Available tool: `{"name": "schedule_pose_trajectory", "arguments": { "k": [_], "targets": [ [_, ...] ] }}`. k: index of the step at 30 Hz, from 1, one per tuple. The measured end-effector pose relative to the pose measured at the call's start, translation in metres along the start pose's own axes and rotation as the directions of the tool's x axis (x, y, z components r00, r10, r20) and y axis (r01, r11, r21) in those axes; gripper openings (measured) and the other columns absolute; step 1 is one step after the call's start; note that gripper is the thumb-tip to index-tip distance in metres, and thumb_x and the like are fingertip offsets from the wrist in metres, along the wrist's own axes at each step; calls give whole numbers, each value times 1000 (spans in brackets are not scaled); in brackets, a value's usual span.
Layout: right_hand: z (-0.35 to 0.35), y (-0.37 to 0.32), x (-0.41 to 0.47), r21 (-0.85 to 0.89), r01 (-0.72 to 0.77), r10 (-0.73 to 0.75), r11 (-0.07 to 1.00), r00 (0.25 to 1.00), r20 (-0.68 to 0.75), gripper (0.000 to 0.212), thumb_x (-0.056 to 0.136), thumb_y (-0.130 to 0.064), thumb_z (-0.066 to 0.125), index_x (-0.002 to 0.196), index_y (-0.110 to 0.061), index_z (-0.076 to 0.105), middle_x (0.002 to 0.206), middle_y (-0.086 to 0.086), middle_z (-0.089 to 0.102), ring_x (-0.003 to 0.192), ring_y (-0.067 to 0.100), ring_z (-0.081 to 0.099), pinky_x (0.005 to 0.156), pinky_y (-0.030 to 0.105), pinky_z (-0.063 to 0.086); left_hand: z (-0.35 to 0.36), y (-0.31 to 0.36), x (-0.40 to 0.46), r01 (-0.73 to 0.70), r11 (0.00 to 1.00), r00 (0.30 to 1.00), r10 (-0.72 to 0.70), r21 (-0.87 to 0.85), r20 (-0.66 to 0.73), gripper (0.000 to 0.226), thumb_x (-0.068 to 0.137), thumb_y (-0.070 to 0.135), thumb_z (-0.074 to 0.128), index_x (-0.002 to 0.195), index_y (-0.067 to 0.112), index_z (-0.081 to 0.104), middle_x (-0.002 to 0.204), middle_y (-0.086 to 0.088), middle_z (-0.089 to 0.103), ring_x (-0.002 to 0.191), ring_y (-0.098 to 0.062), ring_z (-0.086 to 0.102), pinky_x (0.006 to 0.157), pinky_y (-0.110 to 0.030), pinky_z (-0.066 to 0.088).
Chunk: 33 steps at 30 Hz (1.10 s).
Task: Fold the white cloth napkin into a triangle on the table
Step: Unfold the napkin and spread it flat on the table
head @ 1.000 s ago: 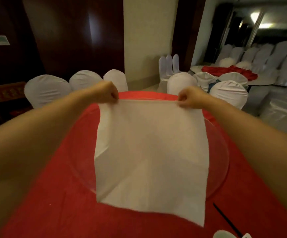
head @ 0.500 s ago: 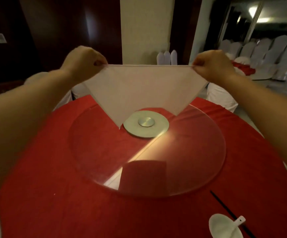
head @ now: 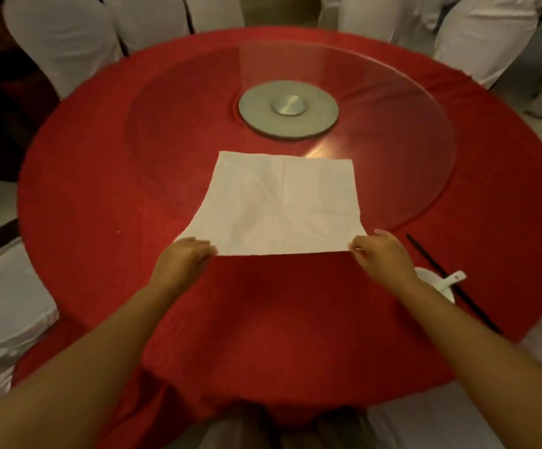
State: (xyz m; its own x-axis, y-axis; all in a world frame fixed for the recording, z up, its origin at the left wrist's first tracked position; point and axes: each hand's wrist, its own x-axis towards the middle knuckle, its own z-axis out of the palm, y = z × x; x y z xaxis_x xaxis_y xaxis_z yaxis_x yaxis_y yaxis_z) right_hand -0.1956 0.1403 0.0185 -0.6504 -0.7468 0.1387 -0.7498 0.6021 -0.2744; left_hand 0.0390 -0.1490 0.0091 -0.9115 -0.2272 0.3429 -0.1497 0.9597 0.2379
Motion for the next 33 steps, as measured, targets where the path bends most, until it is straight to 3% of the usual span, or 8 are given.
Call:
{"name": "schedule_pose_trajectory", "arguments": {
  "k": [6,10,16,25,33],
  "targets": [
    [63,-14,-71,-62,-97,93,993,994,-61,6,76,1,65,73,-4,66,66,16,70,59,33,64,92,46,46,53,0,-84,135,985,982,-118,-106,150,17,69,-2,76,84,5,75,91,-18,73,79,-36,70,68,-46,57],
    [81,-25,-113,-79,-136,125,988,983,-131,10,69,6,70,75,-3,68,71,16,72,64,36,66,75,50,54,65,8,-116,147,975,980,-121,-166,156,15,73,0,73,88,5,75,95,-14,74,91,-31,70,76,-43,57],
    [99,-22,-153,-6,-121,119,993,988,-95,8,77,2,67,85,0,69,90,17,74,81,35,68,92,51,46,77,20,-142,155,967,985,-136,-204,103,14,78,1,69,91,1,73,97,-13,73,97,-28,68,86,-40,53],
    [98,-16,-204,61,-20,28,998,992,-127,14,76,2,69,91,0,69,98,16,72,98,30,67,95,53,44,79,42,-190,53,982,998,-46,-180,43,17,86,10,61,94,1,73,100,-13,73,100,-26,67,87,-38,53],
    [96,-25,-241,66,-5,12,998,994,-105,9,78,-6,69,87,-3,70,97,14,73,99,29,66,100,52,38,70,56,-219,20,992,999,-14,-128,44,23,88,15,56,97,2,72,105,-14,71,101,-28,67,91,-40,50]
  ]
}}
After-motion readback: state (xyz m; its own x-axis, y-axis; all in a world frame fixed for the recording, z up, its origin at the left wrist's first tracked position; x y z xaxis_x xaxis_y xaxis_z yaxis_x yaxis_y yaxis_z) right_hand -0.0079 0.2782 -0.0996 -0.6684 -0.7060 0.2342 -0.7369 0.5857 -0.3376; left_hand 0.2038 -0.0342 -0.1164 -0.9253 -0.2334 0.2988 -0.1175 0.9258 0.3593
